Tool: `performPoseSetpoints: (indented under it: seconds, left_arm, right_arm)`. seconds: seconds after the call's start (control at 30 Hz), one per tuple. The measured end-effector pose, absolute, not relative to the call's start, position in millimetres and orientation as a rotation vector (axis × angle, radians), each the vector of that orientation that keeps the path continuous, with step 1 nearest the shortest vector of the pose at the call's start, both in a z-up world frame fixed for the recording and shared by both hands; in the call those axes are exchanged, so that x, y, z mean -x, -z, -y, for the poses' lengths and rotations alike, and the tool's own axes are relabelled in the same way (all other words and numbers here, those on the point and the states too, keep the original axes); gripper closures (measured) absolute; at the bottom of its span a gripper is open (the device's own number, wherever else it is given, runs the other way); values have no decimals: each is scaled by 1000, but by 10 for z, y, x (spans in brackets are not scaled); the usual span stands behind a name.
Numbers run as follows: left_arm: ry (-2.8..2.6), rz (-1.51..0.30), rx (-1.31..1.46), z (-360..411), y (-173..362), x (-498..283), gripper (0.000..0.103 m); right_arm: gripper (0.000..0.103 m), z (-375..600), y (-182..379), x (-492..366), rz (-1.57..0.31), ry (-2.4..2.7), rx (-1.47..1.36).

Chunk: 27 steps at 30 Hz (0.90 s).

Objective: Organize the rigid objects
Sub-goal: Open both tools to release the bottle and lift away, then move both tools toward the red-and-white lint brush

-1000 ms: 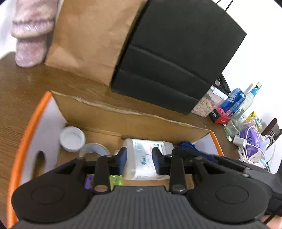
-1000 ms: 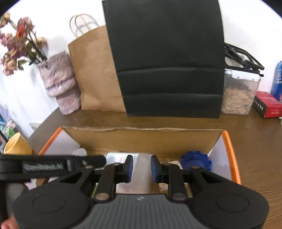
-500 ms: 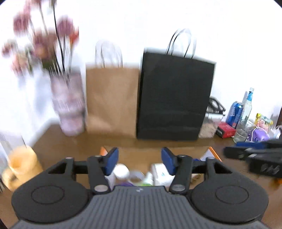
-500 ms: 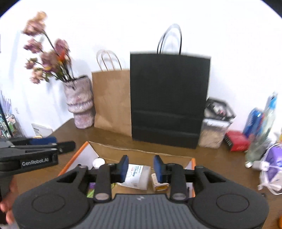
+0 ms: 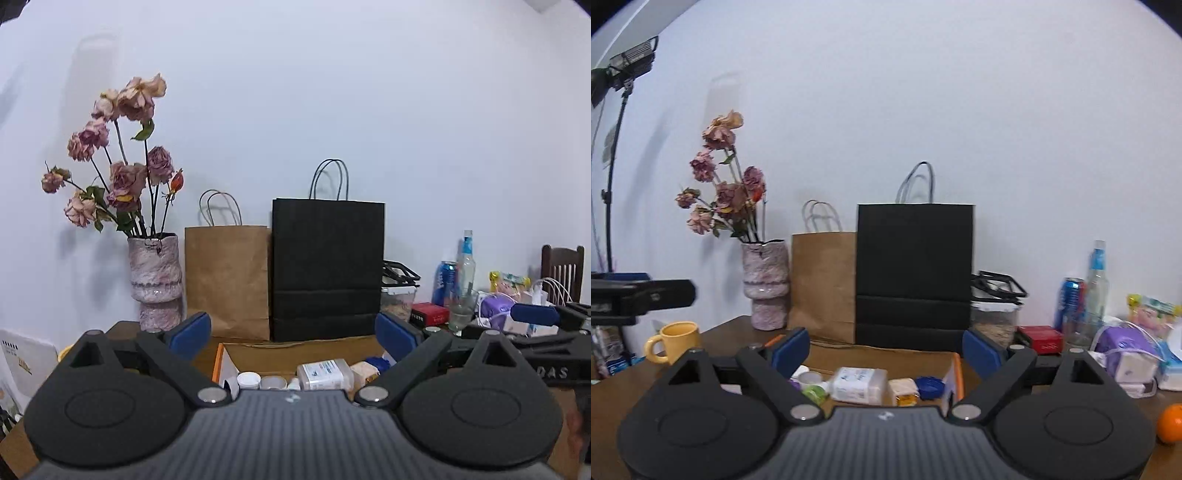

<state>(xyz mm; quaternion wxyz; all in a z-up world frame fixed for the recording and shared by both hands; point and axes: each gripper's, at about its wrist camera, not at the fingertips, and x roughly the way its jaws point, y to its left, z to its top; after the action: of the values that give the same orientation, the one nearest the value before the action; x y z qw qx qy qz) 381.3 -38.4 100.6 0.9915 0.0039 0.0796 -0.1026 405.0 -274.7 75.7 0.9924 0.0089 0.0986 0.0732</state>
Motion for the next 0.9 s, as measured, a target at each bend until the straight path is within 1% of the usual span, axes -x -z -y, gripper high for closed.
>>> performPoseSetpoints:
  seconds: [0.23, 0.33, 0.37, 0.4, 0.47, 0.77, 0.9]
  left_arm:
    - [220, -157, -3, 363, -1008, -3561, 5]
    - [225, -155, -1, 359, -1028, -3484, 5]
    - [224, -154, 1, 352, -1029, -3455, 5]
    - [225, -153, 4, 345, -1028, -3418, 5]
    - [223, -151, 5, 339, -1020, -3332, 5]
    - [259, -159, -56, 194, -812, -2539, 5]
    - [232, -154, -67, 60, -672, -2057, 2]
  right_arm:
    - [13, 2839, -731, -3780, -174, -107, -34]
    - [10, 2869, -779, -3659, -153, -113, -40]
    - [6, 2875, -791, -3615, -146, -116, -41]
    - [4, 2880, -798, -3562, -138, -120, -41]
    - [4, 2881, -803, -3446, -124, -130, -37]
    - [3, 2827, -599, -2698, -130, -146, 69]
    - [2, 2845, -453, -2217, -167, -157, 53]
